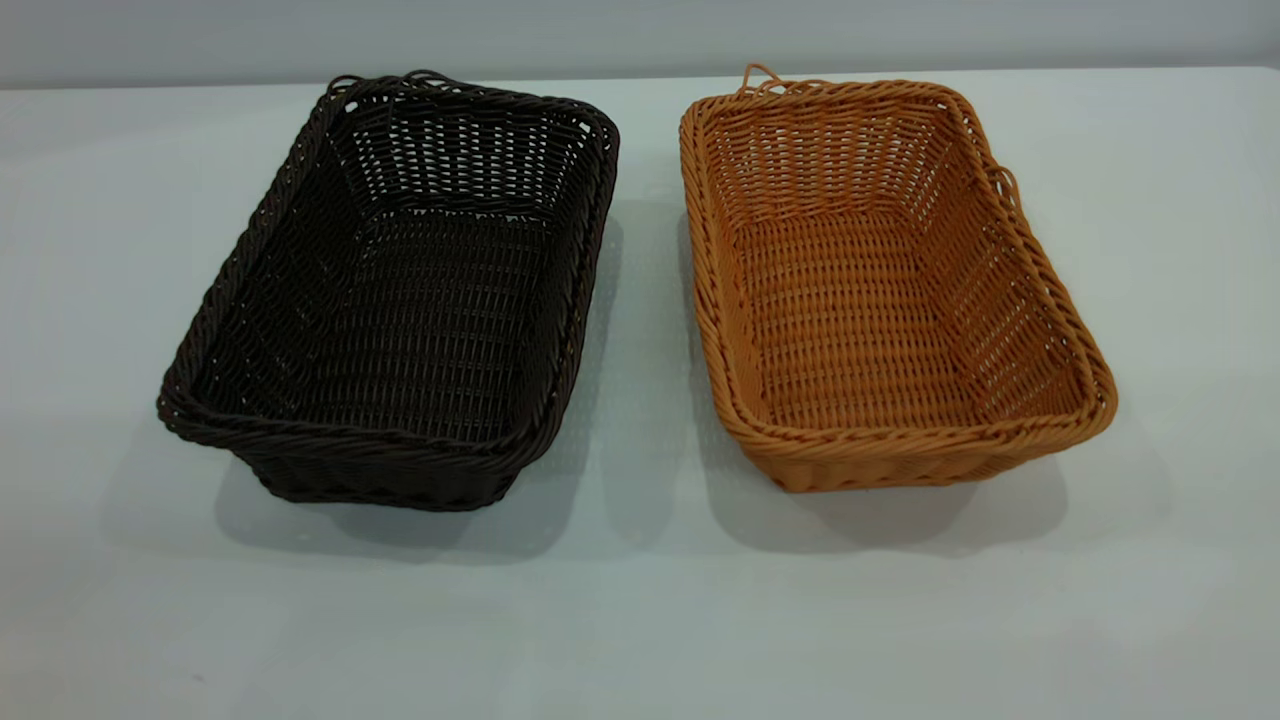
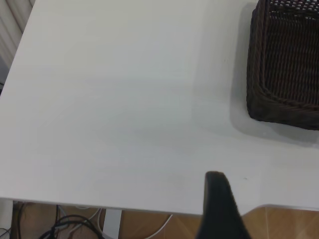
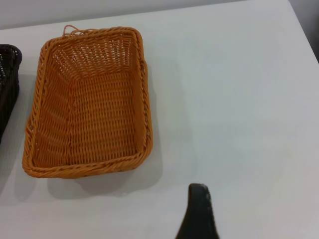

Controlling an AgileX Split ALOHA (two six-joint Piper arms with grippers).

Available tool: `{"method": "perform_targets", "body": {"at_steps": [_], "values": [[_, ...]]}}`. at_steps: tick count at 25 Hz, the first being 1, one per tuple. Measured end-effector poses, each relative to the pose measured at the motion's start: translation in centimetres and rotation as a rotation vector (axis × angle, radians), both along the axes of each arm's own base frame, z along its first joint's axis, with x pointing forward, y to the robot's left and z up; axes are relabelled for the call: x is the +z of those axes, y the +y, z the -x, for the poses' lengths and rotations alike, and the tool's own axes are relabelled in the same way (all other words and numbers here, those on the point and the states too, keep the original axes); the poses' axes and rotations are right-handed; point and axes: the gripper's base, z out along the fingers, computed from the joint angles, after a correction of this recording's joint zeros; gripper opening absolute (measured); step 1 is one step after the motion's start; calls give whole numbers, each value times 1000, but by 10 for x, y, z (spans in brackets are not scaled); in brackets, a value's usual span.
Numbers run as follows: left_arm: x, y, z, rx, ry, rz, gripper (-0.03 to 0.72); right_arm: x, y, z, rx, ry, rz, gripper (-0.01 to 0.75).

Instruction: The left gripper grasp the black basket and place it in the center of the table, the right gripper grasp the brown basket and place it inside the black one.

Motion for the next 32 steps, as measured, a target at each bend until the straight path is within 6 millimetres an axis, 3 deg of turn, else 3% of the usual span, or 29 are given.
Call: {"method": "perform_targets", "body": {"at_steps": [32], "values": [[3, 0, -2, -1, -37, -1, 429, 0, 0, 0, 0, 0, 0, 509]]}}
